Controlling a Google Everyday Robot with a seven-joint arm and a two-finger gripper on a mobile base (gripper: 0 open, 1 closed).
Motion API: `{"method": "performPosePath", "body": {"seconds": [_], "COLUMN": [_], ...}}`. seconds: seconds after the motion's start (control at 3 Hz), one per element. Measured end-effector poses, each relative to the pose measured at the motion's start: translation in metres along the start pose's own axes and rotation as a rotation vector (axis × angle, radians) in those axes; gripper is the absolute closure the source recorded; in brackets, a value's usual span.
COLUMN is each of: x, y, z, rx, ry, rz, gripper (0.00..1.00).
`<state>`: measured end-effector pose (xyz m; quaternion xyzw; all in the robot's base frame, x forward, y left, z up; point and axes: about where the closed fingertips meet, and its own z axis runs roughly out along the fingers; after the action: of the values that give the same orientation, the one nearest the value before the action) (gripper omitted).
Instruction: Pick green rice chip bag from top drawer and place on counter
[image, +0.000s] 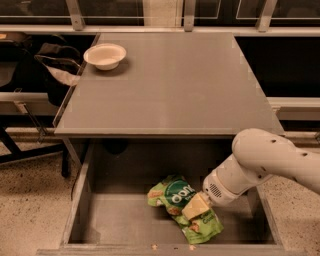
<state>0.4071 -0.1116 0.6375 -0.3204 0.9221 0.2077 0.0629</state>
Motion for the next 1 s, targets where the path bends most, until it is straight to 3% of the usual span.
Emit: {"method": "performPosePath", "body": {"seconds": [0.33, 0.67, 1.0], "x": [0.000, -0.003, -0.009], "y": [0.000, 0.005, 0.015], "z": [0.000, -0.008, -0.032], "rx": [0.000, -0.004, -0.048], "ry": [0.000, 0.001, -0.014], "rz": [0.000, -0.020, -0.046], "gripper": [0.89, 1.00, 1.00]}}
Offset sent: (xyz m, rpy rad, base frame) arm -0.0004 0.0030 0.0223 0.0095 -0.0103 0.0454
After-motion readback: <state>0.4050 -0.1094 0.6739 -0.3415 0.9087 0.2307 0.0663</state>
